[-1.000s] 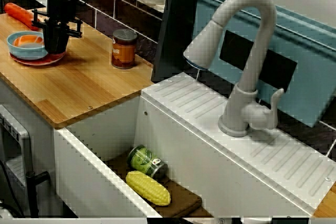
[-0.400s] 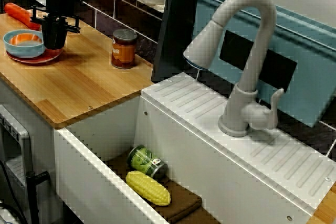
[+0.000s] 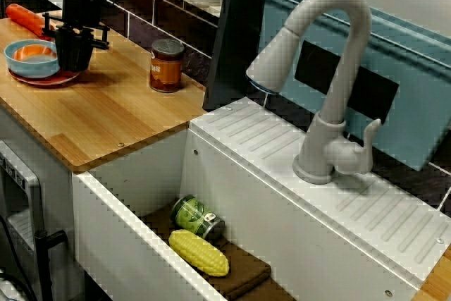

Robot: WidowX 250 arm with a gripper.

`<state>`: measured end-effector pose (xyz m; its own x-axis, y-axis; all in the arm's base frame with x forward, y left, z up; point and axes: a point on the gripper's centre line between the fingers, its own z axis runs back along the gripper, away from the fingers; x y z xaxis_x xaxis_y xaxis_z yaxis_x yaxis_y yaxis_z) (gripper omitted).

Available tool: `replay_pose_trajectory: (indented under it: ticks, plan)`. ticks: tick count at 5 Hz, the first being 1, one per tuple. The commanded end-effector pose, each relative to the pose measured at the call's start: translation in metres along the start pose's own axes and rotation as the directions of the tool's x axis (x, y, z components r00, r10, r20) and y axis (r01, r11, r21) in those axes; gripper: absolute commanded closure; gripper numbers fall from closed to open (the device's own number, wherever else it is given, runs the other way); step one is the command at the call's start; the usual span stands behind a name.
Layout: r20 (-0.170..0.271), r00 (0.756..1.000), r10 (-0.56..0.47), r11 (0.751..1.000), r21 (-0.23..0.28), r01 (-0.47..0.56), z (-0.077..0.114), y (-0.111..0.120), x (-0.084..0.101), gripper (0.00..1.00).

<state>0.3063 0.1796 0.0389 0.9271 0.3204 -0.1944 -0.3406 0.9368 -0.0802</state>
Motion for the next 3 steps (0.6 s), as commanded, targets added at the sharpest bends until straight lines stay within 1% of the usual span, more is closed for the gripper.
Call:
replay_pose_trajectory:
  ticks: [1, 2, 3]
  plan:
    - [0.112, 0.994, -0.011, 1.000, 0.008, 0.010, 0.031, -0.028, -0.006, 0.00]
    - [0.132, 0.991, -0.024, 1.000, -0.006, 0.025, 0.037, -0.045, -0.013, 0.00]
    - [0.199, 0.980, -0.007, 1.000, -0.004, 0.008, 0.048, -0.056, -0.020, 0.00]
